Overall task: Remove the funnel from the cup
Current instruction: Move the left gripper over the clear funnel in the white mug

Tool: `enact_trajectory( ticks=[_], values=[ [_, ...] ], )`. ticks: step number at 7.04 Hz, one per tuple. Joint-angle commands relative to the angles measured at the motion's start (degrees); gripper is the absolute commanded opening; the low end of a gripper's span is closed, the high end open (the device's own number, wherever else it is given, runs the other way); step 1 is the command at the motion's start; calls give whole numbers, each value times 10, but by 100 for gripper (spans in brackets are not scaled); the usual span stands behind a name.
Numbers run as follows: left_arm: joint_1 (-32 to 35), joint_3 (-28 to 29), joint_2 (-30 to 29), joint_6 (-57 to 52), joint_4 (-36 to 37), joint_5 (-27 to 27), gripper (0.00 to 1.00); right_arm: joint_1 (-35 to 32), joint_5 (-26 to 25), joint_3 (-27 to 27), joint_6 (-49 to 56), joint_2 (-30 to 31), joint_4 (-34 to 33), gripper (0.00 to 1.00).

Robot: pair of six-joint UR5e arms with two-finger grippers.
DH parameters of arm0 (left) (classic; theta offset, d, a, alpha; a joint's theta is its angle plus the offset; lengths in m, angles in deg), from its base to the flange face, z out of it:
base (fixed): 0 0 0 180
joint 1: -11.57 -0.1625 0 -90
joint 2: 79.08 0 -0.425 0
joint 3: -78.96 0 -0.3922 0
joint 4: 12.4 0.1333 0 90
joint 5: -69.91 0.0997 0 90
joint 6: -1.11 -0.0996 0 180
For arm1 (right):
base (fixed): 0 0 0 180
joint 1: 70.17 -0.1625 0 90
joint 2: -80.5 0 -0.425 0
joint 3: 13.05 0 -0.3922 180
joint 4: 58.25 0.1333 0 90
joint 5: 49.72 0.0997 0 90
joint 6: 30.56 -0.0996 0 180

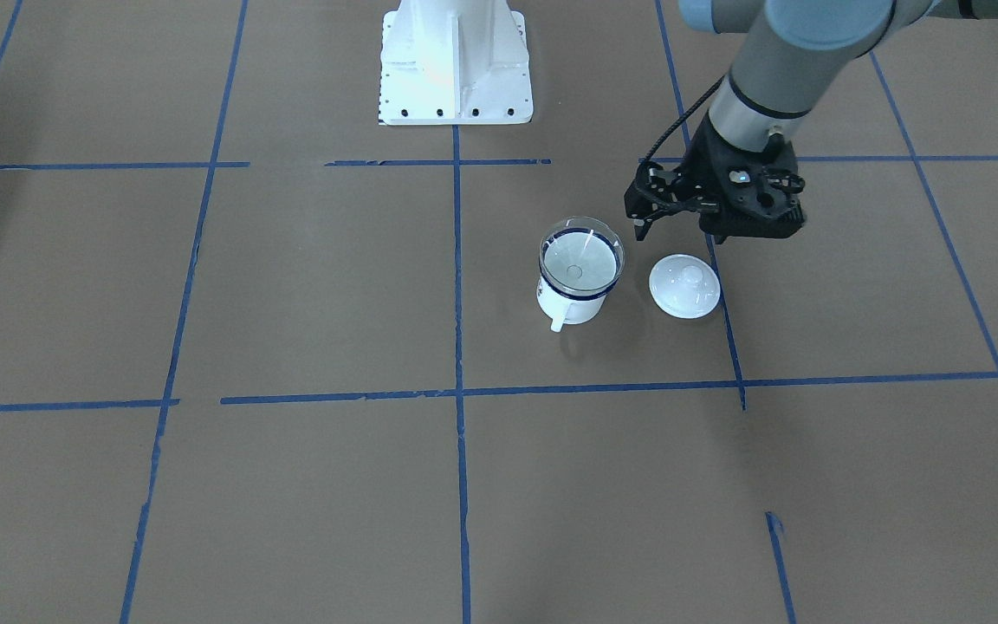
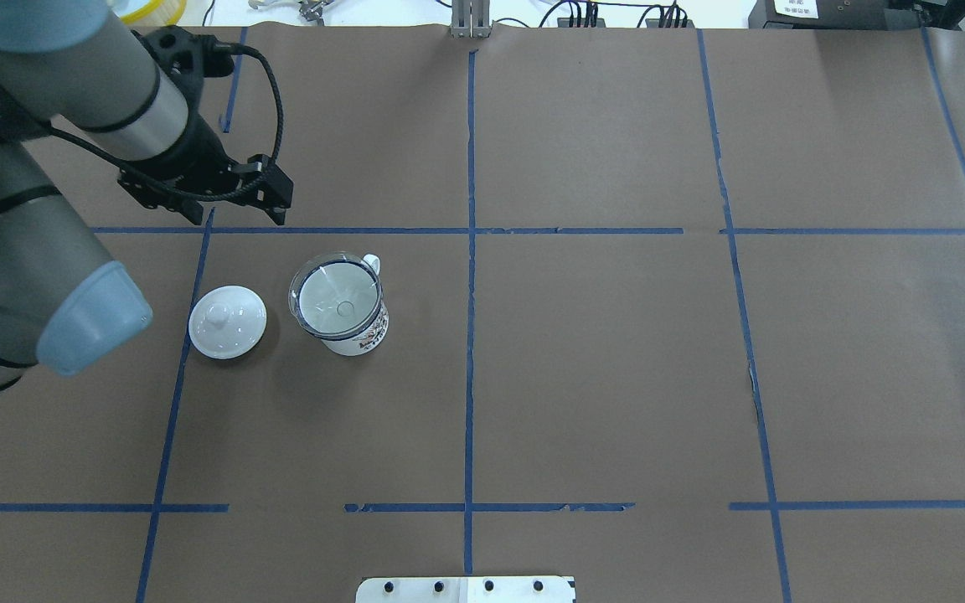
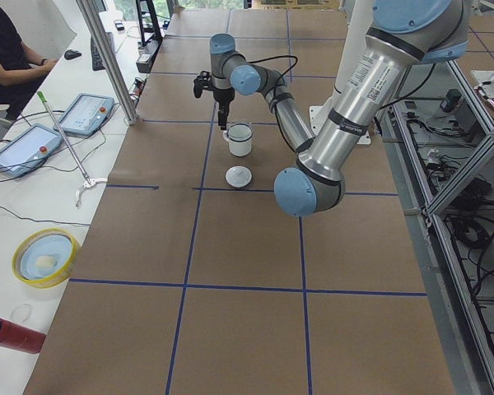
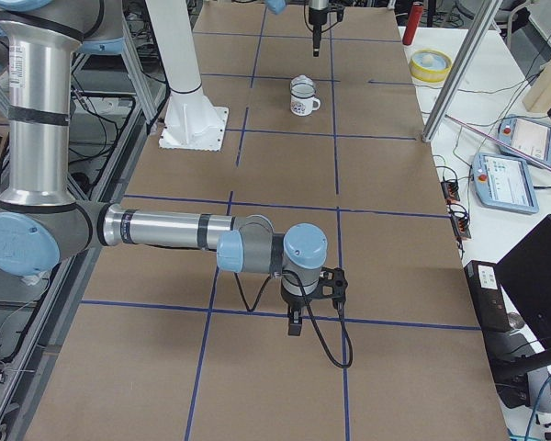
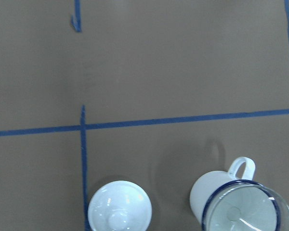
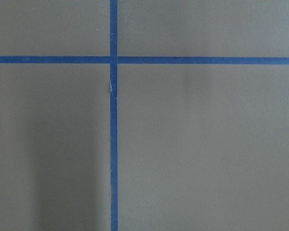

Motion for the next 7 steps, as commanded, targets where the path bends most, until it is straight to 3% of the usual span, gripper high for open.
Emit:
enact_trajectory(
  ticks=[1,3,5,7],
  values=[
    [-31,49,1,48,-67,34,100,0,0,-1,0,0,0,100],
    [-49,63,2,50,-76,53,98,0,0,0,0,0,0,100],
    [-71,76,2,64,-77,55,80,0,0,0,0,0,0,100],
    [-77,79,8,67,-94,68,56,0,0,-1,0,0,0,100]
  ],
)
